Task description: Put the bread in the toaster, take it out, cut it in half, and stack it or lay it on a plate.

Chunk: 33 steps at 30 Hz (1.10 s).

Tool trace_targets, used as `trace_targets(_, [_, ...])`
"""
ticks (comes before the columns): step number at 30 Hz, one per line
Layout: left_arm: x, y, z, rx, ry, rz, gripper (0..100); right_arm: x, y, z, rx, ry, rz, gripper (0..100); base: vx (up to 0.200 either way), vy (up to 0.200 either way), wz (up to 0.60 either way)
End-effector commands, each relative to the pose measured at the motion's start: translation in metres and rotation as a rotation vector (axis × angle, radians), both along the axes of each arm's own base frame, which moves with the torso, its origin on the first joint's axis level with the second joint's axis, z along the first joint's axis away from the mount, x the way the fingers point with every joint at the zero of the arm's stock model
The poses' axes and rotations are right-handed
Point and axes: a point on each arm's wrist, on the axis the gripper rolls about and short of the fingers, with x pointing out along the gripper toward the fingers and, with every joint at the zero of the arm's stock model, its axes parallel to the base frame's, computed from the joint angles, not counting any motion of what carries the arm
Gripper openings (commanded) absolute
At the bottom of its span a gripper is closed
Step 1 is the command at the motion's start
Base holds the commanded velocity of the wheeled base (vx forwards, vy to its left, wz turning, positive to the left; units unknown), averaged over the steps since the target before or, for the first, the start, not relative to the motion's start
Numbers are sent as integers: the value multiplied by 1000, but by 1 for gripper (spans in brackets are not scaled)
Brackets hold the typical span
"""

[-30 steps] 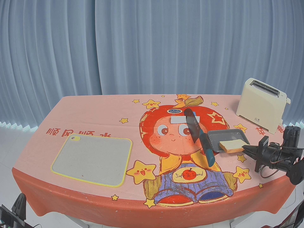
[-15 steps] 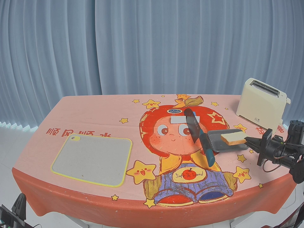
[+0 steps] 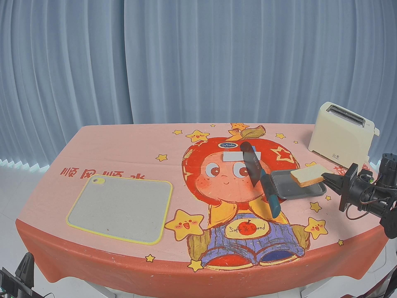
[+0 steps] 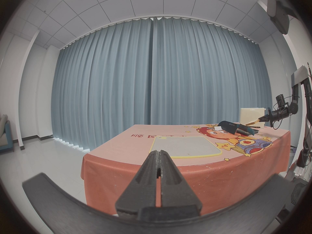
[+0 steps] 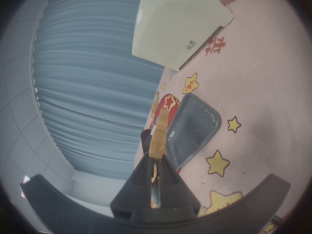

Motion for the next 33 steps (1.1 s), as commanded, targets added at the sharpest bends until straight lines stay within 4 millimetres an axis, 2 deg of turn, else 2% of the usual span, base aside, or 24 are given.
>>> trace_targets(1, [1,0,-5,0,11,1,0,-2,0,2,-20,-19,8,0,0,0,0])
trace_targets(10, [1,0,-5,0,11,1,0,-4,1,10,-108,-99,36,0,0,0,0])
trace_targets(21, [1,0,-5,0,11,1,0,-6,5,10,-217,-158,88,0,0,0,0])
trace_targets(28, [1,0,-5,0,11,1,0,-14,5,21,-264,-232,103,0,0,0,0])
trace_targets(33, [1,0,-5,0,11,1,0,-18,5,19,-289,-237,116,0,0,0,0])
